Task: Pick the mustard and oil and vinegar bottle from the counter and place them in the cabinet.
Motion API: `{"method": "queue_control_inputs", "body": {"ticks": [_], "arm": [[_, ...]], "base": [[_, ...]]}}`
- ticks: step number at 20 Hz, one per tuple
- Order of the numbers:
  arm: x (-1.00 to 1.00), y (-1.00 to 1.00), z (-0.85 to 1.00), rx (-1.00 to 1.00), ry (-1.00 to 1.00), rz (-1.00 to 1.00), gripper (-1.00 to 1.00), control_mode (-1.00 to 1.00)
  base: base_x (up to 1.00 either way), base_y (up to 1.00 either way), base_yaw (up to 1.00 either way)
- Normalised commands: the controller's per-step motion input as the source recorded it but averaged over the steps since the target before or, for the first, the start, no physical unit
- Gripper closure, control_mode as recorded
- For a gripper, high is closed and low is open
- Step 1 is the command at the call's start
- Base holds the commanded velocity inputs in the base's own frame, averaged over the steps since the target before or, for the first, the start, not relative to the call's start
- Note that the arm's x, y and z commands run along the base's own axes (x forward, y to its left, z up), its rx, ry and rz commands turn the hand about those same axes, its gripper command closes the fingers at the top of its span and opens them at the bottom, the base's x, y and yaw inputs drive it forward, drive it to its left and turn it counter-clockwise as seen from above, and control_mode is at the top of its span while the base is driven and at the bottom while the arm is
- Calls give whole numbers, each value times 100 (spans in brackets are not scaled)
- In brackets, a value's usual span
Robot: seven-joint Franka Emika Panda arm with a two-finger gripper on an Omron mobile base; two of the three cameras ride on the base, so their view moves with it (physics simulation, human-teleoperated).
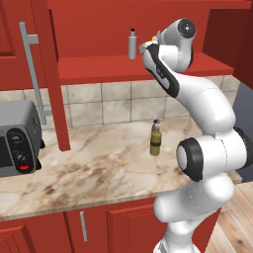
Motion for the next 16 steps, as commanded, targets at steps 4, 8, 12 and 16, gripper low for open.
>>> {"method": "queue_control_inputs", "body": {"ticks": [4, 8, 12, 16], "arm": [[11, -14, -6, 0, 0, 0, -100, -100], [18, -7, -11, 0, 0, 0, -100, -100], [16, -1, -13, 1, 0, 0, -100, -100], [4, 0, -6, 0, 0, 0, -100, -100]], "base": [[0, 0, 0], [0, 0, 0], [0, 0, 0], [0, 0, 0]]}}
